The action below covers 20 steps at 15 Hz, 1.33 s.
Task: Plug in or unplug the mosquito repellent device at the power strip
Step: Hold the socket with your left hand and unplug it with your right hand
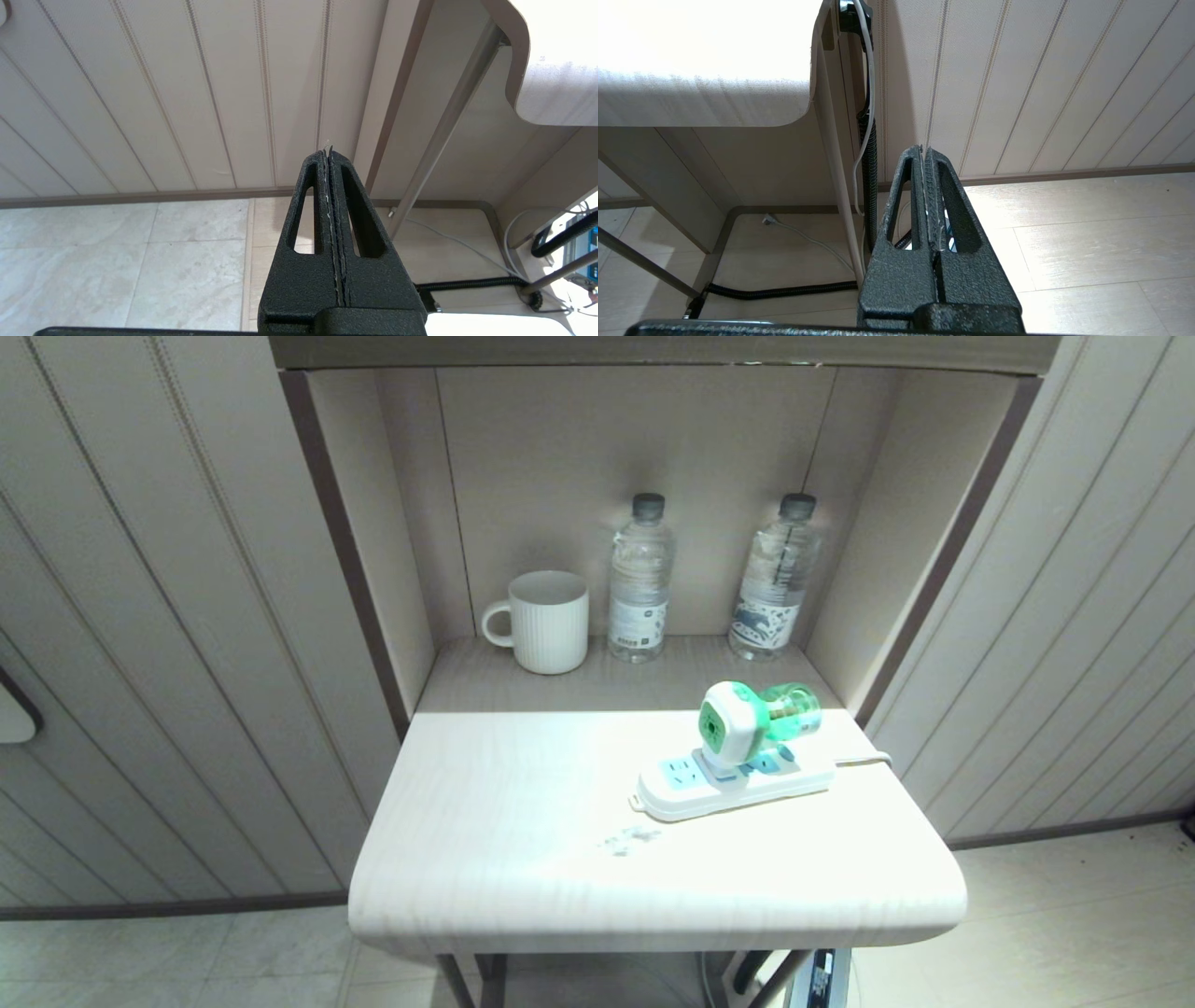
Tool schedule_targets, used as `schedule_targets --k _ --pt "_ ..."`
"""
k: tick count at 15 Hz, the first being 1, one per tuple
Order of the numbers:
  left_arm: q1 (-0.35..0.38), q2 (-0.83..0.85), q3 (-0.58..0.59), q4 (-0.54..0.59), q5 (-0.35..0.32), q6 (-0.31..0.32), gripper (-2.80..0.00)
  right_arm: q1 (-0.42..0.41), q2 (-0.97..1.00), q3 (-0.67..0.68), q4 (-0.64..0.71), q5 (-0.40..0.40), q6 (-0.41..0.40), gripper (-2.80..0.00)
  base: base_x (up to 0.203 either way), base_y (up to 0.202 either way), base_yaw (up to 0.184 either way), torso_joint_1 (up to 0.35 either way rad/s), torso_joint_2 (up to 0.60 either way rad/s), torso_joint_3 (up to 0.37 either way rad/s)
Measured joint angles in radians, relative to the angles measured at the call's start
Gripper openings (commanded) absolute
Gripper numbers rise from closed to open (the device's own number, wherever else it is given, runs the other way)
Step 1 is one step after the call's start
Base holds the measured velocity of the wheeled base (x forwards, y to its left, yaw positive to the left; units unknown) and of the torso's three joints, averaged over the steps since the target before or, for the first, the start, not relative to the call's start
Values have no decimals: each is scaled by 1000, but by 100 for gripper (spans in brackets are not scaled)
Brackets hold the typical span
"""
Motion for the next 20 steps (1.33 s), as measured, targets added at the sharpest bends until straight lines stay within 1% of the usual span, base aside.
schedule_targets --k 6,8,13,20 --pt "0 0 0 0 0 -4 -280 0 0 0 0 0 0 -280 0 0 0 0 0 0" --pt "0 0 0 0 0 -4 -280 0 0 0 0 -1 0 -280 0 0 0 80 -175 -111" --pt "0 0 0 1 1 -4 -280 0 0 0 0 -2 0 -280 0 0 0 176 -429 -255" --pt "0 0 0 1 0 -4 -280 0 0 0 0 -1 0 -280 0 0 0 225 -510 -287"
